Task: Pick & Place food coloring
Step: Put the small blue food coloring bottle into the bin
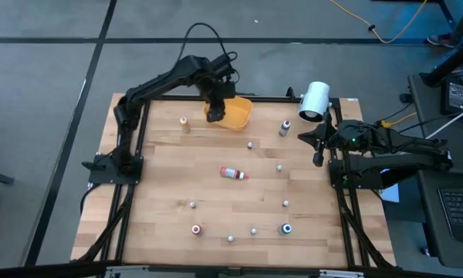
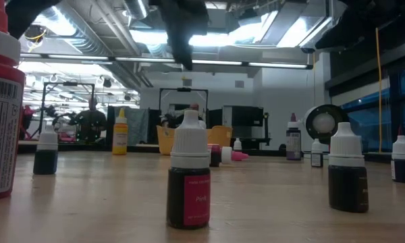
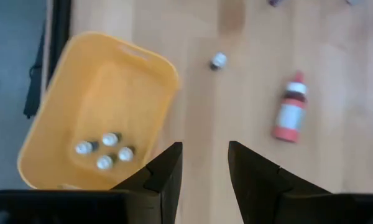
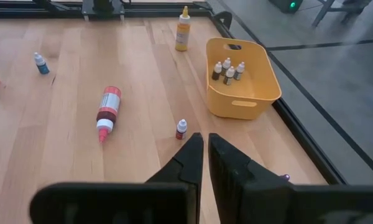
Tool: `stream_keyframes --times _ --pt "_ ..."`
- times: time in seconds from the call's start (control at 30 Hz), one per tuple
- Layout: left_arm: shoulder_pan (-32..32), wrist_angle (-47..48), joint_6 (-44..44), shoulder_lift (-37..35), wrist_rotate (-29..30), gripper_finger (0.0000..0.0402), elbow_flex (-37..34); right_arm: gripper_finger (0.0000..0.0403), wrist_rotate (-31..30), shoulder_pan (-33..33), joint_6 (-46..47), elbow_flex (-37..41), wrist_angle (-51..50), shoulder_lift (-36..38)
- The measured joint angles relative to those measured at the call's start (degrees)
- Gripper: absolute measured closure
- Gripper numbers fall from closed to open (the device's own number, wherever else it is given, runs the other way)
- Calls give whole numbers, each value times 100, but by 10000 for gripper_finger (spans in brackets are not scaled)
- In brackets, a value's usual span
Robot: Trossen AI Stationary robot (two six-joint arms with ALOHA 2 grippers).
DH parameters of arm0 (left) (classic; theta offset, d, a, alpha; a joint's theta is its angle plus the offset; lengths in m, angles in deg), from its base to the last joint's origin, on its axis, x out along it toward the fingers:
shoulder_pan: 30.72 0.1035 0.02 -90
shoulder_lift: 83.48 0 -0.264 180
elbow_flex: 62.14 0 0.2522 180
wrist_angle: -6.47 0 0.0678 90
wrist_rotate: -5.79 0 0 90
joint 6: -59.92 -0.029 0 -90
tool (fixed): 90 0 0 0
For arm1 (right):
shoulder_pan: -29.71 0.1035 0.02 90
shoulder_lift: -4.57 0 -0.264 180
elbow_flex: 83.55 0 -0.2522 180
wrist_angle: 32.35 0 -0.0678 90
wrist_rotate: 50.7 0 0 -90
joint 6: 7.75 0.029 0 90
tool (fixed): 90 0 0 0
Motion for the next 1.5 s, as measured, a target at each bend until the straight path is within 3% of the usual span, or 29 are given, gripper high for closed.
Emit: stream_keyframes --times 0.33,0.5,0.63,0.8,1.1,1.33,1.5 --pt "-664 875 6 -886 -175 281 -8 373 0 2 3 0 -2 -2" --pt "-1147 1060 490 -1246 -188 280 -170 373 0 1 2 0 -5 -2" --pt "-1646 1080 1276 -1598 -147 279 -784 373 2 2 -26 0 -29 -2" --pt "-2371 600 2599 -2066 268 282 -2041 373 2 0 -23 0 -68 -1" --pt "-3701 -1202 4976 -2582 510 279 -4442 373 3 0 -337 0 -51 -2" --pt "-4533 -2201 6172 -2595 590 279 -5281 373 0 0 -541 0 -37 -2" --pt "-4907 -2433 6861 -2597 1207 269 -5542 373 0 0 -541 0 -39 -2"
